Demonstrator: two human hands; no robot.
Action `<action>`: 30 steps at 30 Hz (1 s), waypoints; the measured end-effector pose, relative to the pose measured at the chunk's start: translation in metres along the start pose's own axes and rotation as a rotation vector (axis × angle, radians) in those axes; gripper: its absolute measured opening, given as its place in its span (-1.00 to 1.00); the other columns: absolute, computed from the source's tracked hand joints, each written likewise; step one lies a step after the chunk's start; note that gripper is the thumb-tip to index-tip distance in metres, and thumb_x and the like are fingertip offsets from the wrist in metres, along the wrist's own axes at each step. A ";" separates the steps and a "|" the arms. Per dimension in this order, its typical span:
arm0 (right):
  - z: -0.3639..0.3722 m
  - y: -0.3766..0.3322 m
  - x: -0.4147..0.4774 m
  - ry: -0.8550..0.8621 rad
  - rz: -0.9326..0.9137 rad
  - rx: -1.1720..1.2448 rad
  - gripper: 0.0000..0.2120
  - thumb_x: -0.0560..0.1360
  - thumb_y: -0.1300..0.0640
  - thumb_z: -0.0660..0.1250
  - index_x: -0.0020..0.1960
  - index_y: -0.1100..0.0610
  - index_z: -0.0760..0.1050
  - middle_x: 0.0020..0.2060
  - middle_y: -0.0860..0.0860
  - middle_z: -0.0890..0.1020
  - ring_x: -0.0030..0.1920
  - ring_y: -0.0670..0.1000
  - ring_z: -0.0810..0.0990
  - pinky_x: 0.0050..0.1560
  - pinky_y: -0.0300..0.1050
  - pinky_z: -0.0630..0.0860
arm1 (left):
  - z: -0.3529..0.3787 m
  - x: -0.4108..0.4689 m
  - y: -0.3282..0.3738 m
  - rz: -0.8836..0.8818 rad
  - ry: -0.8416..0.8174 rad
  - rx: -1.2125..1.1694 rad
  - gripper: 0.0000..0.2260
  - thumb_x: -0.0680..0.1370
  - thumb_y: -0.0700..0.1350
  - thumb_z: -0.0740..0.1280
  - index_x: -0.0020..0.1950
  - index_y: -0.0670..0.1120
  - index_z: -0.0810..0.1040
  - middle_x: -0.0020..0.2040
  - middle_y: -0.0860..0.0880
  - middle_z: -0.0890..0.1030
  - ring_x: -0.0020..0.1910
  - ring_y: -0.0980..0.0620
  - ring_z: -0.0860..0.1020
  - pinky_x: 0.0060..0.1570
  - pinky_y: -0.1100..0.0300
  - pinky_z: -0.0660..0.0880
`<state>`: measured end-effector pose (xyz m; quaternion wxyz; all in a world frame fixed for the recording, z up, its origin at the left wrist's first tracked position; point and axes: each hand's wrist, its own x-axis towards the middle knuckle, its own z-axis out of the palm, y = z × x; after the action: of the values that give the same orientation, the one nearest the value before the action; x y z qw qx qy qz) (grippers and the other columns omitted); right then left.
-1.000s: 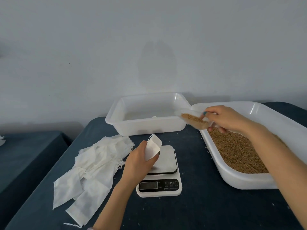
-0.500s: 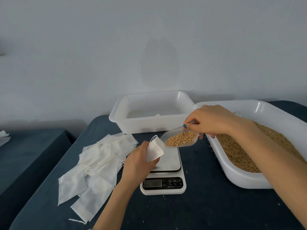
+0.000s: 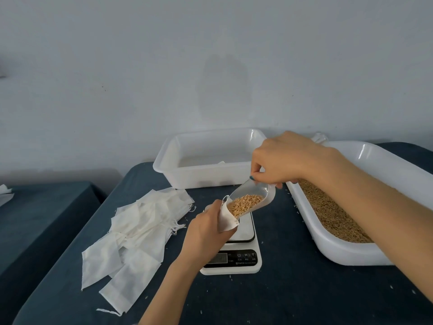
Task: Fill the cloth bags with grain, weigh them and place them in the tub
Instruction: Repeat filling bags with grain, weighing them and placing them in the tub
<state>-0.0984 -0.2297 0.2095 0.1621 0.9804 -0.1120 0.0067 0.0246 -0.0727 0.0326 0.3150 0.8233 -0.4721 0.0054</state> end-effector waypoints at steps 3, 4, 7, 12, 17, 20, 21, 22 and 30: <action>-0.008 0.000 0.000 -0.012 -0.010 -0.043 -0.69 0.46 0.01 0.13 -0.29 -0.01 0.61 -0.55 -0.19 0.60 -0.63 -0.21 0.47 -0.41 -0.27 0.39 | 0.003 -0.001 0.002 -0.012 -0.003 -0.042 -0.70 0.51 0.19 0.35 0.10 0.13 0.32 0.01 0.13 0.60 -0.14 0.11 0.57 -0.24 0.16 0.54; -0.009 0.000 0.000 -0.012 -0.014 -0.051 -0.69 0.46 0.00 0.13 -0.30 -0.01 0.61 -0.55 -0.20 0.59 -0.61 -0.20 0.48 -0.41 -0.26 0.38 | 0.004 -0.002 0.002 -0.016 0.000 -0.058 -0.69 0.52 0.20 0.33 0.12 0.11 0.34 -0.02 0.13 0.60 -0.15 0.10 0.58 -0.22 0.12 0.55; -0.011 0.001 0.000 0.004 -0.016 -0.058 -0.69 0.46 0.00 0.14 -0.29 -0.01 0.61 -0.57 -0.22 0.57 -0.49 -0.16 0.57 -0.40 -0.25 0.38 | 0.005 -0.003 0.002 -0.021 0.013 -0.090 -0.65 0.53 0.21 0.30 0.21 0.10 0.33 -0.10 0.12 0.57 -0.17 0.08 0.57 -0.20 0.10 0.55; -0.006 0.005 -0.002 0.020 -0.002 -0.036 -0.71 0.43 0.00 0.13 -0.26 -0.02 0.61 -0.56 -0.22 0.58 -0.43 -0.17 0.59 -0.40 -0.26 0.35 | 0.004 -0.002 0.003 -0.025 -0.008 -0.147 -0.76 0.54 0.16 0.31 0.12 0.18 0.32 -0.13 0.08 0.60 -0.21 0.07 0.58 -0.19 0.05 0.57; 0.013 0.017 -0.011 -0.049 0.081 0.152 -0.70 0.55 -0.07 0.09 -0.28 -0.17 0.50 -0.50 -0.30 0.59 -0.55 -0.21 0.54 -0.40 -0.23 0.32 | -0.001 -0.002 0.006 -0.046 -0.024 -0.254 -0.72 0.56 0.19 0.27 0.22 0.14 0.37 -0.10 0.06 0.62 -0.23 0.05 0.64 -0.18 0.09 0.61; 0.041 0.030 -0.022 -0.166 0.170 0.591 -0.73 0.62 -0.04 0.10 -0.14 -0.14 0.53 -0.41 -0.17 0.65 -0.56 -0.11 0.55 -0.36 -0.20 0.39 | -0.009 -0.002 0.011 -0.030 -0.006 -0.403 -0.67 0.58 0.27 0.16 0.17 0.08 0.43 -0.27 0.01 0.59 -0.34 0.00 0.58 -0.23 -0.02 0.59; 0.054 0.036 -0.026 -0.175 0.220 0.799 -0.75 0.65 0.01 0.12 -0.07 -0.08 0.55 -0.42 -0.07 0.64 -0.55 -0.07 0.54 -0.38 -0.20 0.43 | -0.012 -0.002 0.012 -0.012 -0.012 -0.463 -0.67 0.59 0.27 0.11 0.12 0.07 0.45 -0.32 -0.01 0.54 -0.35 -0.06 0.54 -0.22 -0.10 0.57; 0.066 0.041 -0.029 -0.179 0.282 0.990 -0.76 0.66 0.06 0.13 -0.02 0.02 0.56 -0.41 -0.02 0.61 -0.54 -0.03 0.53 -0.40 -0.17 0.46 | -0.016 -0.001 0.013 0.007 -0.021 -0.512 -0.70 0.62 0.23 0.07 0.07 0.07 0.46 -0.34 -0.01 0.49 -0.35 -0.06 0.48 -0.20 -0.13 0.53; 0.124 0.091 -0.038 0.033 0.844 1.078 -0.84 0.65 0.19 0.15 0.11 0.23 0.46 -0.25 0.18 0.66 -0.28 0.15 0.63 -0.19 0.04 0.61 | -0.052 0.027 0.010 0.090 0.042 -0.149 -0.69 0.69 0.00 0.08 0.18 0.09 0.62 0.05 0.03 0.39 0.06 0.10 0.39 0.11 0.32 0.31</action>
<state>-0.1580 -0.3447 0.1191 -0.3634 0.7964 -0.4630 0.1391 0.0467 -0.0695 0.0877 0.3848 0.7753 -0.5008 0.0017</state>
